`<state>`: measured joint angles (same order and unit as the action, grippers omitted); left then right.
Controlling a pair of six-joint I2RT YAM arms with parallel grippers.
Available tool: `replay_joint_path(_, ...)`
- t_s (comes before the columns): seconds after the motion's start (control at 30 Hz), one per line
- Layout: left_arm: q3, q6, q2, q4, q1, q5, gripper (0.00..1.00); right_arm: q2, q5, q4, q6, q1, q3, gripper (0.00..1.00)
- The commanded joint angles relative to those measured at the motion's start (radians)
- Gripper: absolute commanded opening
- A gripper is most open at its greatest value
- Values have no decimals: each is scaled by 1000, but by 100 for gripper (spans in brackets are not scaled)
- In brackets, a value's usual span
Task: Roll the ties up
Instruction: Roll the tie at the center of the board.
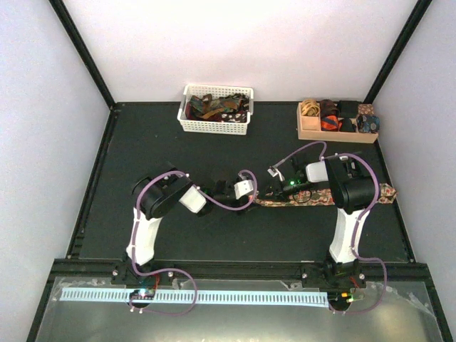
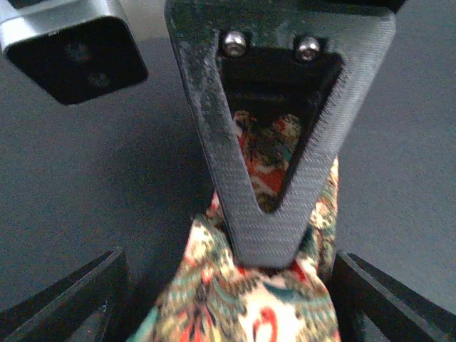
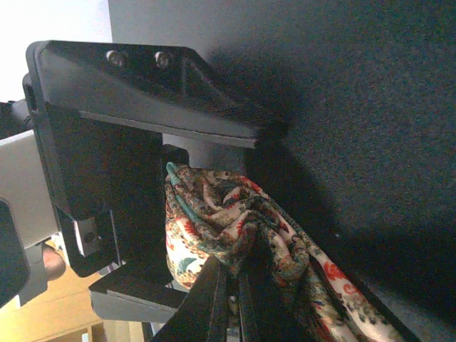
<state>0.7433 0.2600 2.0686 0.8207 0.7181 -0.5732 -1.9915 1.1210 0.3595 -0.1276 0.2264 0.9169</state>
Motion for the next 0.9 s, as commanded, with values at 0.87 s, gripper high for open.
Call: replay_joint_path(0.87,59,169,-84,-539,13,175,44,38,-220,181,131,-46,-16,1)
